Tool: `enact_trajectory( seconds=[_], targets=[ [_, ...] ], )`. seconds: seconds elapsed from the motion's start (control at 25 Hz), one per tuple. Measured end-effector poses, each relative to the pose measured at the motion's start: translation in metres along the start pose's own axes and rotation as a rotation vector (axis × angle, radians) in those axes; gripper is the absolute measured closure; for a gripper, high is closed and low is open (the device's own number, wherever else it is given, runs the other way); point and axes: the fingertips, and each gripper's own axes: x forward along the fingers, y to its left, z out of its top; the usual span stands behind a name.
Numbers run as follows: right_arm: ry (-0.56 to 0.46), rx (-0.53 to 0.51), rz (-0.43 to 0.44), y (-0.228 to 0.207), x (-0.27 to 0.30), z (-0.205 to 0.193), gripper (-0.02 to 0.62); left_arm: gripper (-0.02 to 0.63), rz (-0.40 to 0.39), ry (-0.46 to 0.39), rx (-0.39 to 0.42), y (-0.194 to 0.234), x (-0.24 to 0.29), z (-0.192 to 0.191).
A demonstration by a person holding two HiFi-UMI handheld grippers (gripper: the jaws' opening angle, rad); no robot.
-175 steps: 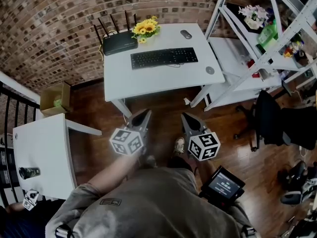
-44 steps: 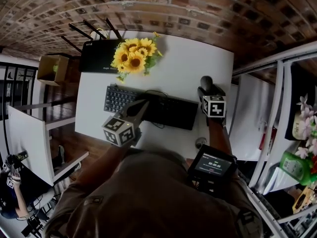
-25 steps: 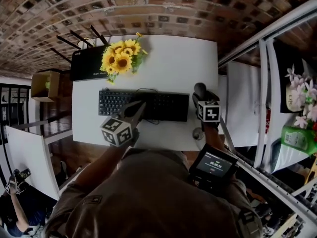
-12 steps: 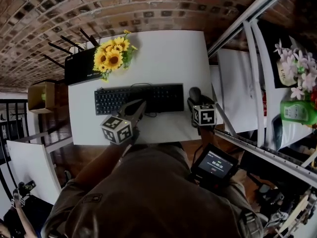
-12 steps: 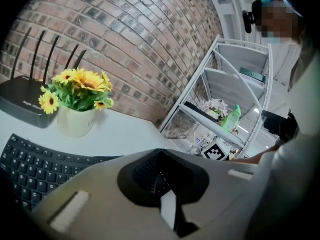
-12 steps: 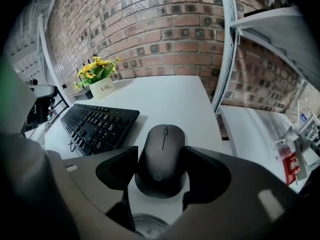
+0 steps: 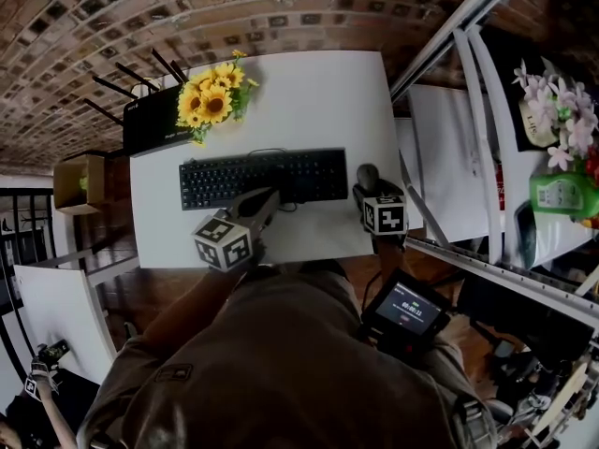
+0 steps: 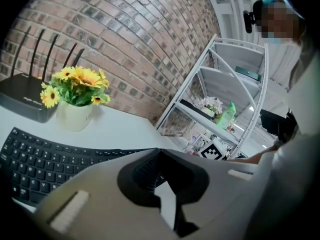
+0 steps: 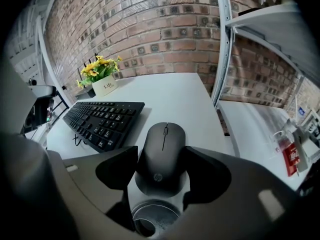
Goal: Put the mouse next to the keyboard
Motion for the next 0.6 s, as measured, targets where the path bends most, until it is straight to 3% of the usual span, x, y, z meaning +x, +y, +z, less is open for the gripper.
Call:
enact_trajectory(
  seconds=[0.6],
  targets=[
    [-0.039, -0.021, -0.019, 0.001, -0.004, 0.008, 0.259, 0.609, 0.013, -0.012, 0.004, 0.001, -0.012, -0.002]
  ],
)
